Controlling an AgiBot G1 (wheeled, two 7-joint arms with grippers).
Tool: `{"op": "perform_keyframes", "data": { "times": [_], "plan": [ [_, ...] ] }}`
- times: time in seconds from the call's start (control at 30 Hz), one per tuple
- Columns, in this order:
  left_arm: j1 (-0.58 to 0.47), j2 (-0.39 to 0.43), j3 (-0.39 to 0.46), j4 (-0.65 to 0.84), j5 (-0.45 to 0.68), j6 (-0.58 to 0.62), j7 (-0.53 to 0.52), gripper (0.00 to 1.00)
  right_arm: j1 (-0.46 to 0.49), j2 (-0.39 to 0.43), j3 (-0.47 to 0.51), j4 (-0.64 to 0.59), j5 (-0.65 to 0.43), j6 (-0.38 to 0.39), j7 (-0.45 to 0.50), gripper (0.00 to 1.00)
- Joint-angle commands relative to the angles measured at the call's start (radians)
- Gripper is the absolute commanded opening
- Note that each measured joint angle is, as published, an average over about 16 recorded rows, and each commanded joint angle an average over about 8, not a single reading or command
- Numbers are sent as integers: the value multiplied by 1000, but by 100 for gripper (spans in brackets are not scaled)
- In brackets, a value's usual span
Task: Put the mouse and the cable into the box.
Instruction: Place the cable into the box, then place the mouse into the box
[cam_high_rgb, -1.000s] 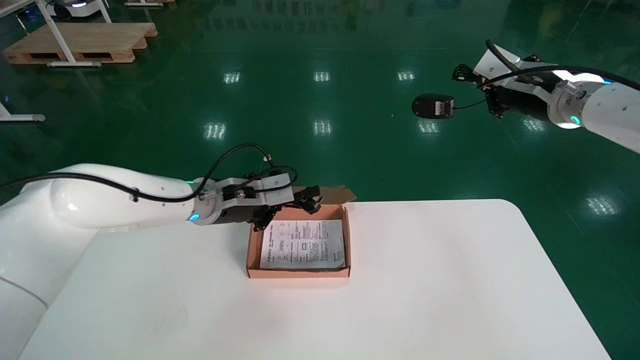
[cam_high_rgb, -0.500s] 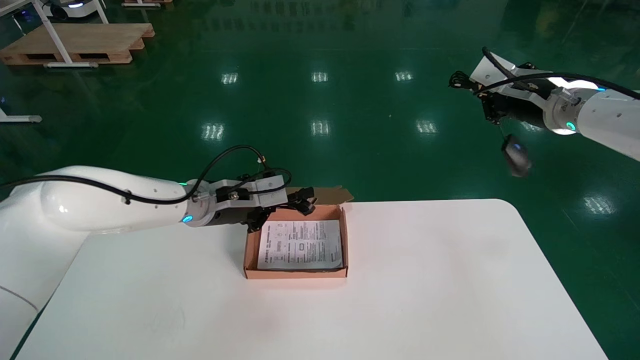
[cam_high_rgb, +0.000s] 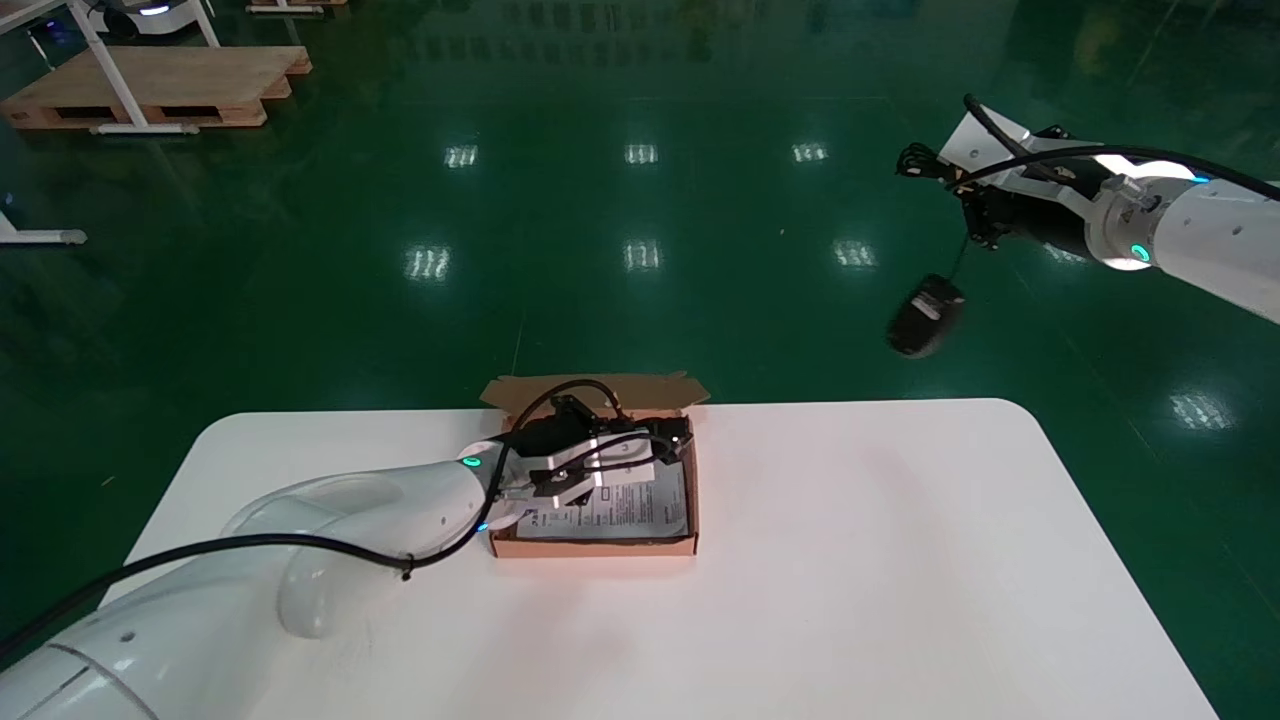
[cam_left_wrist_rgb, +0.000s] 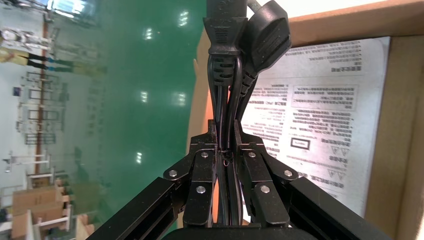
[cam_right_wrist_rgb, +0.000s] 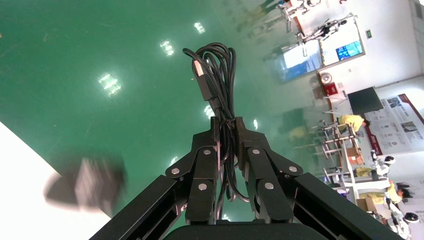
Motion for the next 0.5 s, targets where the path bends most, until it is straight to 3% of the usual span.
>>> {"op": "perform_keyframes", "data": {
  "times": [0.03,0.13,0.4,0.5],
  "plan": [
    [3,-1,60,1,0,-33,-28,0,0,0,0,0,0,0,0,0],
    [-3,-2,118,6,-10,-58,-53,0,0,0,0,0,0,0,0,0],
    [-20,-3,207,15,-35,-89,-88,97,0,0,0,-1,1,-1,-1,0],
    [-24,-4,215,15,-38,-92,-89,100,0,0,0,-1,1,-1,-1,0]
  ]
}}
